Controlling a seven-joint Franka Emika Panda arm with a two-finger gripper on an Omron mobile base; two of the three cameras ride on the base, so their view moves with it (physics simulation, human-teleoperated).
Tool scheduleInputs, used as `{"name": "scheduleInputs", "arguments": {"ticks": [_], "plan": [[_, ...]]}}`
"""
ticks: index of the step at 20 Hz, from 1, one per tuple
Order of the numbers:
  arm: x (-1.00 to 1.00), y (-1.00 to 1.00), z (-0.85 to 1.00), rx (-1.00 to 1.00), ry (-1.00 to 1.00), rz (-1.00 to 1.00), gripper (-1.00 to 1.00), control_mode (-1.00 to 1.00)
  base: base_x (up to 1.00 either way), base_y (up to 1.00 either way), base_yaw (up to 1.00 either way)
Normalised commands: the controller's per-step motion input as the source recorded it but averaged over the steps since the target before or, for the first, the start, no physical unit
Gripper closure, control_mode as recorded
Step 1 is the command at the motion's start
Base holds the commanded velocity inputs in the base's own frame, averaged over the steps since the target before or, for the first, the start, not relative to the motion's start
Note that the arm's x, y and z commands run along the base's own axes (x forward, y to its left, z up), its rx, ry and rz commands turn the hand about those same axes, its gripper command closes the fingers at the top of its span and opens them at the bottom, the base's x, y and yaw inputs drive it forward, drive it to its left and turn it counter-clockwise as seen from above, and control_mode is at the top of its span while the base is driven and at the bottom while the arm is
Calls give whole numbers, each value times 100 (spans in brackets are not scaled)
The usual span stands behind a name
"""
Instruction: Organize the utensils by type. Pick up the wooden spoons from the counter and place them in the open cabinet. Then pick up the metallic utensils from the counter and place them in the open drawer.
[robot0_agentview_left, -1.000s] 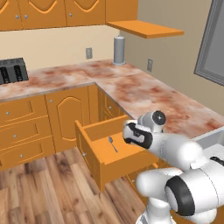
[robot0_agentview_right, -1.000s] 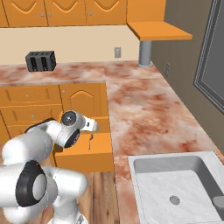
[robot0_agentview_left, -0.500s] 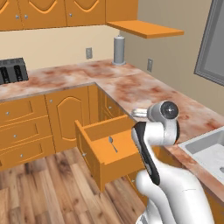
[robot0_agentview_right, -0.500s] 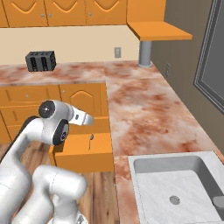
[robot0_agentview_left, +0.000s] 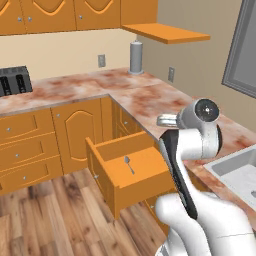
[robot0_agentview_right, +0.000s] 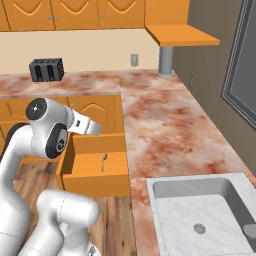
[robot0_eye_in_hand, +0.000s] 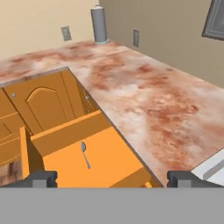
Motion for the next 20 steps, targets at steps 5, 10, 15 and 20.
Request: {"name": "scheduleInputs", "arguments": {"ticks": [5,10,15,20], "plan": [[-24,0,14,-1,32,16,-100,-100,0,0,0],[-35,1,-2,-8,18,7,-100,-100,0,0,0],[-9,1,-7,-3,4,1,-100,-100,0,0,0],[0,0,0,0,0,0,-100,-100,0,0,0]]}}
